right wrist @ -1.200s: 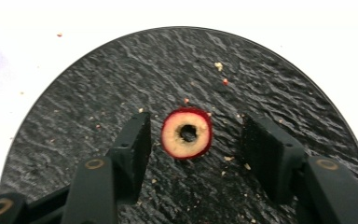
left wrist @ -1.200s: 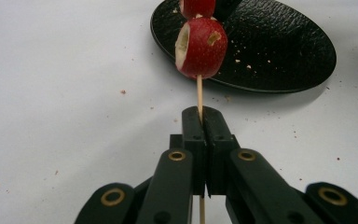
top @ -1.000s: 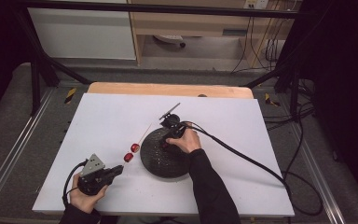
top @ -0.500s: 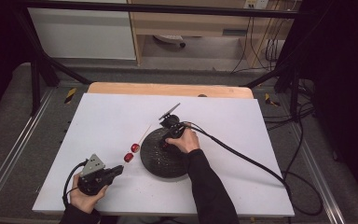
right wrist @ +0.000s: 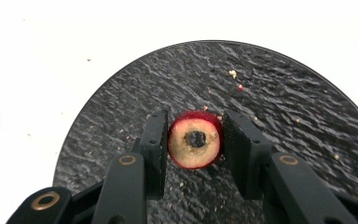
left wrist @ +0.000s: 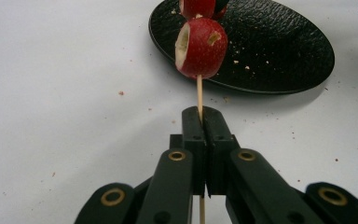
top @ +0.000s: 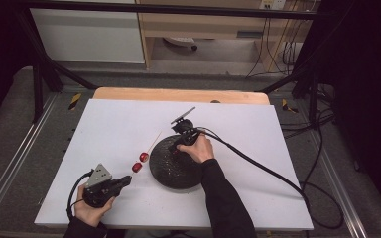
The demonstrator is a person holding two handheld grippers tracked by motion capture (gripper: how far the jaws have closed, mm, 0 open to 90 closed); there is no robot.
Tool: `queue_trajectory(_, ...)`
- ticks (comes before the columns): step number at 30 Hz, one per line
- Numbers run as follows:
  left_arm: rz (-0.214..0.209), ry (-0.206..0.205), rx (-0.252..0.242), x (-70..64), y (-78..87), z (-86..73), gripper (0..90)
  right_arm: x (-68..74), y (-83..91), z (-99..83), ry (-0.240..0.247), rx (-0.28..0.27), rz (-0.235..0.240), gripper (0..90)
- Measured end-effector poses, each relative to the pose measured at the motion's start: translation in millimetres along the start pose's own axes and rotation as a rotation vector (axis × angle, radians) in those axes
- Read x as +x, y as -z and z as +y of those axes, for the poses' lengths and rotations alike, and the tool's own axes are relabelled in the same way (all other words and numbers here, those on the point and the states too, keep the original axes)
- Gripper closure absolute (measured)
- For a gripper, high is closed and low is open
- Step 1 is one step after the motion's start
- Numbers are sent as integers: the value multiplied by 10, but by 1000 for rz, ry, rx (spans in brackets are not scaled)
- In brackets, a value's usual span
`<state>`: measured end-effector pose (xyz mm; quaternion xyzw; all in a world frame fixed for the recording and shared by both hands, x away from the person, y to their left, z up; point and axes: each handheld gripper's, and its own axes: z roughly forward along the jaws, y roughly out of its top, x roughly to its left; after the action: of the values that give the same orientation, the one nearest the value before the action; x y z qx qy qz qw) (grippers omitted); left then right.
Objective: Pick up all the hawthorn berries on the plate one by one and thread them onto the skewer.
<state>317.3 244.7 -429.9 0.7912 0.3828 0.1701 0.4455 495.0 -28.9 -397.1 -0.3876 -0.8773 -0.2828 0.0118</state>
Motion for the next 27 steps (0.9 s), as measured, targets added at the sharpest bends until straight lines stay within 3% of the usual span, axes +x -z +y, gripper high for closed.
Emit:
queue_trajectory(13,-1,-1,-11,-26,1,10,885,74,240,-61,0,-14,7,623)
queue_trajectory(18,-1,-1,-15,-35,3,12,885,72,317,-115,-21,-34,14,624)
queue_trajectory(23,-1,-4,-18,-49,4,17,886,34,371,-216,-42,-74,38,624)
queue_trajectory(27,0,-6,-22,-67,-3,22,885,-7,418,-323,-78,-144,66,624)
